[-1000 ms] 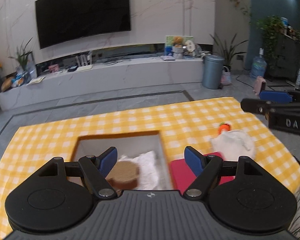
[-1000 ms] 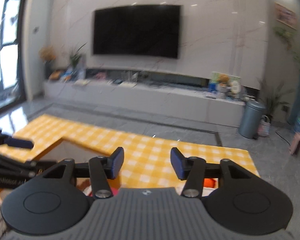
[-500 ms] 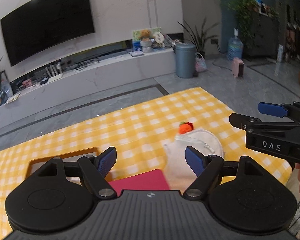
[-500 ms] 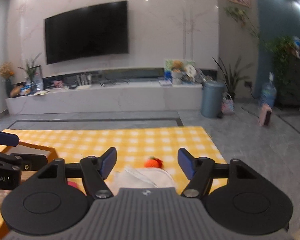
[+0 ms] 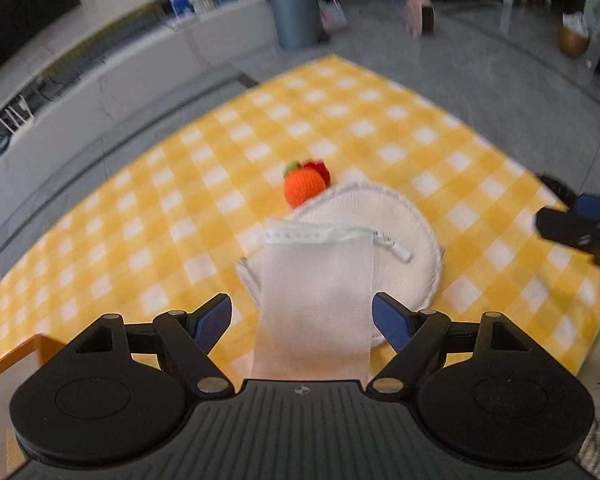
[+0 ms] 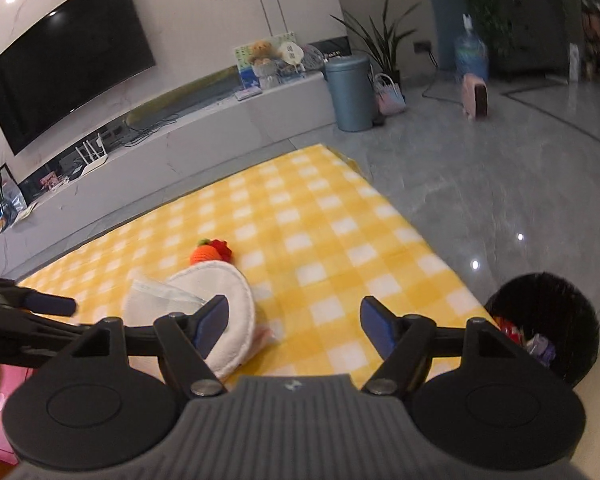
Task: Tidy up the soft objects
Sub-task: 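Move both tools back to the round pad and mesh bag on the mat, then grasp the white mesh bag with the left tool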
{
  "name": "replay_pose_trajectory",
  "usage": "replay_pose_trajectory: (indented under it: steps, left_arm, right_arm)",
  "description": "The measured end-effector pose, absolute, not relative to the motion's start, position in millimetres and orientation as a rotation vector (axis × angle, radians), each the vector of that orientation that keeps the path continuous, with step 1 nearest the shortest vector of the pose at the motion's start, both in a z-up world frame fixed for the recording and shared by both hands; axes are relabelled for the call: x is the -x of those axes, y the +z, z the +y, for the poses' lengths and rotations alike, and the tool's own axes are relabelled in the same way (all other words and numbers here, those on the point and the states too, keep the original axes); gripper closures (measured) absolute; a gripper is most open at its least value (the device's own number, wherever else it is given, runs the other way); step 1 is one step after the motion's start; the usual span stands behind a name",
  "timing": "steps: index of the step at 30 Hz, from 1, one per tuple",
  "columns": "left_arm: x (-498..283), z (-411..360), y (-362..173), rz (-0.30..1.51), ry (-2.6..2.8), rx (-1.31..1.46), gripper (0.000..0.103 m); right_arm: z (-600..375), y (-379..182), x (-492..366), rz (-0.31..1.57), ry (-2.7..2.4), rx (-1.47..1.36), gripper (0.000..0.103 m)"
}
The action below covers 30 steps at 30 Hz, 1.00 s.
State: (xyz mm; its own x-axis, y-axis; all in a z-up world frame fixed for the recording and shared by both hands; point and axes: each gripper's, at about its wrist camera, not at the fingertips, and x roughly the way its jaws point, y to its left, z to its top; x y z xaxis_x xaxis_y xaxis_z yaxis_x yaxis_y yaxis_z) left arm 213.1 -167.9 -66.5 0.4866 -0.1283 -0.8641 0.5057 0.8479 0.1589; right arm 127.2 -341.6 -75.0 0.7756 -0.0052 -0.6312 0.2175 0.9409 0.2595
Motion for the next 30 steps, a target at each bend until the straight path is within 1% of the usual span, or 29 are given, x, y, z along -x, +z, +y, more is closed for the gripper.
replay_pose_trajectory:
  steps: [2,8,14,21,22,23,25,26,27,29,30]
  left_arm:
    - [-220,-173,-78,1.029,-0.408,-0.432,0.009]
    - [-238,-171,-94,1.109,-0.460,-0.326,0.009]
    - [-250,-176,-106,1.098,-0.395,-0.416,0.008]
    - [-271,-171,-120,1.242,-0.387,-0.328,0.007]
    - [-274,-168,-122,1.274,-0.374,-0.285,0.013]
    - [-275,-165,-122,1.287,-0.391,-0.248,0.025]
    - [-276,-160,-120,1.284,-0.423,-0.211,0.039]
    - [-274,-158,-118,1.267,-0.413,-0.207,0.052]
    - [-271,-156,-116,1.248,-0.402,-0.207,0.059]
    - [-266,-152,-111,1.217,-0.394,-0.214,0.077]
    - [-263,-150,-108,1.200,-0.400,-0.215,0.081]
  right_arm:
    - [-345,-79,-128,0.681,-0.119,-0.345,0.031]
    - [-352,-88,-131,0.699,-0.090,-0.401,0.031]
    - [-354,-89,-128,0.697,-0.084,-0.419,0.031]
    - [-356,-92,-132,0.715,-0.090,-0.440,0.031]
    - [-356,-93,-133,0.721,-0.092,-0.439,0.031]
    - [-355,-95,-134,0.730,-0.094,-0.436,0.031]
    - [-355,-98,-137,0.744,-0.099,-0.427,0.031]
    - [-355,-100,-138,0.750,-0.101,-0.424,0.031]
    - [-355,-101,-138,0.753,-0.102,-0.421,0.031]
    - [-355,-101,-139,0.754,-0.100,-0.419,0.031]
    - [-356,-102,-140,0.755,-0.098,-0.420,0.031]
